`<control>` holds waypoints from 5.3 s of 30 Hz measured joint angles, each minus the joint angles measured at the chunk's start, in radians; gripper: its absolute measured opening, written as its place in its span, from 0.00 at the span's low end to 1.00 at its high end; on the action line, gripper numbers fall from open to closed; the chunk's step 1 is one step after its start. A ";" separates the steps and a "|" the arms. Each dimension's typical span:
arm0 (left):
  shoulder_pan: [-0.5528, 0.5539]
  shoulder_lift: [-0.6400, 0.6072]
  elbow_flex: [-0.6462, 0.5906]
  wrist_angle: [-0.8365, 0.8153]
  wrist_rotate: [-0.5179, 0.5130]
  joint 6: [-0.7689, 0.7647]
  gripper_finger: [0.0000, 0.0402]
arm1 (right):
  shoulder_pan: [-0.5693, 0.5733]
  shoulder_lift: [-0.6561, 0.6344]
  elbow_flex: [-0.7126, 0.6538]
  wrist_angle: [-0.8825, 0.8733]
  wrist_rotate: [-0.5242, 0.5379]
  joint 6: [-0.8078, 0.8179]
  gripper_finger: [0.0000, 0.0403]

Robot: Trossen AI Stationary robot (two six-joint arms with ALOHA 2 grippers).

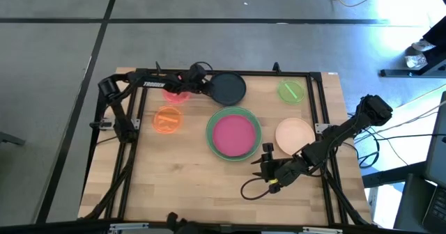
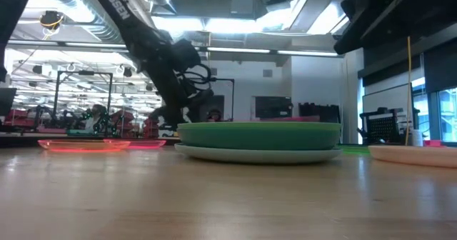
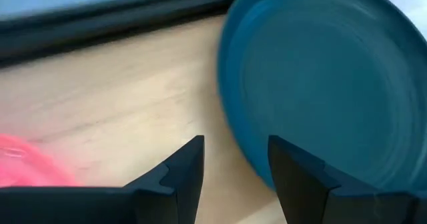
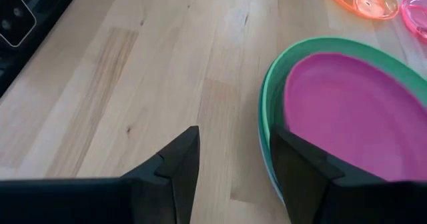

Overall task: Stack plastic plates
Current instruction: Stack the dark blue plate on top of the pink plate, then stack the white plate on top of the dark blue plate

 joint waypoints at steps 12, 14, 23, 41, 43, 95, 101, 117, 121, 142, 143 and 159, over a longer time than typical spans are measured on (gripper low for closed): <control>0.004 0.079 0.000 0.081 0.011 -0.022 0.39 | 0.000 0.000 0.000 -0.003 0.000 0.000 0.43; -0.002 0.080 0.000 0.089 0.009 -0.018 0.39 | 0.000 0.000 0.000 -0.003 0.000 0.000 0.43; -0.005 0.100 0.000 0.089 -0.022 0.009 0.25 | 0.000 0.000 0.000 -0.002 0.000 0.000 0.43; 0.005 0.052 -0.001 0.180 -0.073 0.070 0.01 | 0.000 0.000 0.000 -0.003 0.000 0.000 0.43; 0.004 0.021 -0.001 0.180 -0.084 0.093 0.01 | 0.000 0.000 0.000 -0.005 0.000 0.000 0.43; -0.470 -0.133 0.000 0.054 0.064 0.310 0.27 | 0.000 0.000 0.000 -0.010 0.002 0.134 0.43; -0.573 -0.199 0.000 -0.046 -0.010 0.356 0.27 | 0.000 -0.030 0.000 -0.206 -0.039 0.314 0.43; -1.089 -0.193 0.000 -0.059 -0.323 0.309 0.27 | 0.000 -0.037 -0.064 -0.622 -0.108 0.818 0.43; -1.170 -0.163 0.000 -0.051 -0.424 0.270 0.27 | 0.000 -0.037 -0.130 -0.623 -0.103 0.836 0.43; -1.187 -0.085 0.000 0.031 -0.492 0.270 0.27 | 0.000 -0.037 -0.249 -0.546 -0.054 0.707 0.05; -1.188 -0.085 0.000 0.033 -0.492 0.270 0.27 | -0.001 -0.037 -0.229 -0.577 -0.027 0.701 0.05; -1.188 -0.085 0.000 0.035 -0.490 0.265 0.27 | -0.006 -0.036 0.050 -0.397 0.257 0.216 0.01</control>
